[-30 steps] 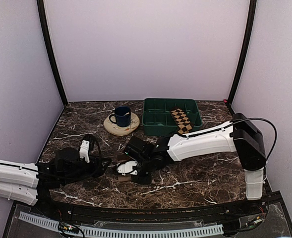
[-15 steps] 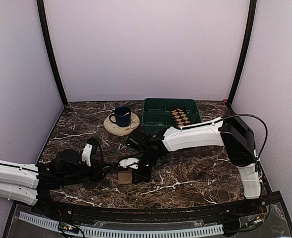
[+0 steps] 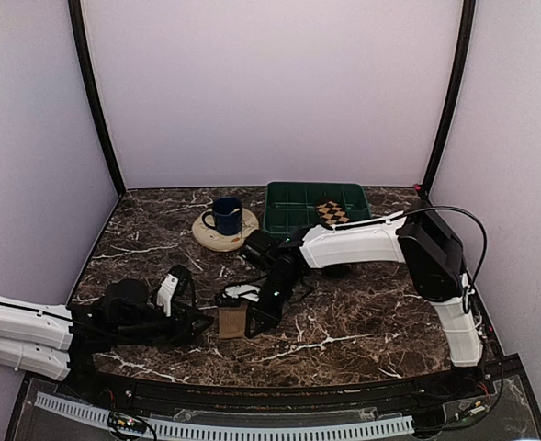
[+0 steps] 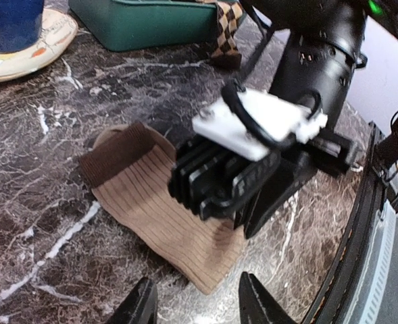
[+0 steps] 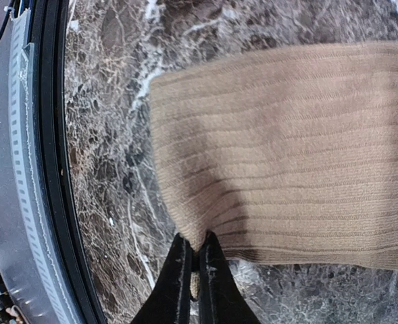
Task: Roll the socks
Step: Roll the sock at the center of the board.
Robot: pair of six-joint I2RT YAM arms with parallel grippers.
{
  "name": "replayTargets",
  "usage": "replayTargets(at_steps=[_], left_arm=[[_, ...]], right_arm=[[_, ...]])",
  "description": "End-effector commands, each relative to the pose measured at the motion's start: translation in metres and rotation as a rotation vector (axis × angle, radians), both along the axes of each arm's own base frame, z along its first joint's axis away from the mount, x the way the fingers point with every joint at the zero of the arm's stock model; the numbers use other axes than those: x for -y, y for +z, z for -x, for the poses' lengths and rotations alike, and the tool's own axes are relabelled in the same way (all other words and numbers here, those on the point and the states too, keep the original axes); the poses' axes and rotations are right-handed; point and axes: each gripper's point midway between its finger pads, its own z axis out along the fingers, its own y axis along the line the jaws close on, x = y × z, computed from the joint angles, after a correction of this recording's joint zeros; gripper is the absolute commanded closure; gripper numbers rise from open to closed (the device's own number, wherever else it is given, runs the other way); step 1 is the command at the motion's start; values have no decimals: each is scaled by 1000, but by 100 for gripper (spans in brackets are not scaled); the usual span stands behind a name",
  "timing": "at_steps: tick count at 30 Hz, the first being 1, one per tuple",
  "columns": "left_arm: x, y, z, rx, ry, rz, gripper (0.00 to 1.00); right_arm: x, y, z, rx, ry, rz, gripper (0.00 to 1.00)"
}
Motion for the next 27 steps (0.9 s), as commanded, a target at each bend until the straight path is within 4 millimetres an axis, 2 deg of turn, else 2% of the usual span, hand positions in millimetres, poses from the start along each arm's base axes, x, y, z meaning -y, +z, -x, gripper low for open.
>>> replayTargets(at_steps=[1,13,21,27], left_arm=[[17,-5,12,16,-139,-63,57],[34,-2,16,117,-223,-152,59],[48,-17,20,156,-262,-263,60],[50,-23,14,212,-227,-342,60]], right_arm=[[-2,6,-1,-93,-8,-10,97],[-5,12,-7,-160,-10,-4,97],[-4,13,-5,-176,-6,2,97],[-3,13,-2,-190,-1,5,98]])
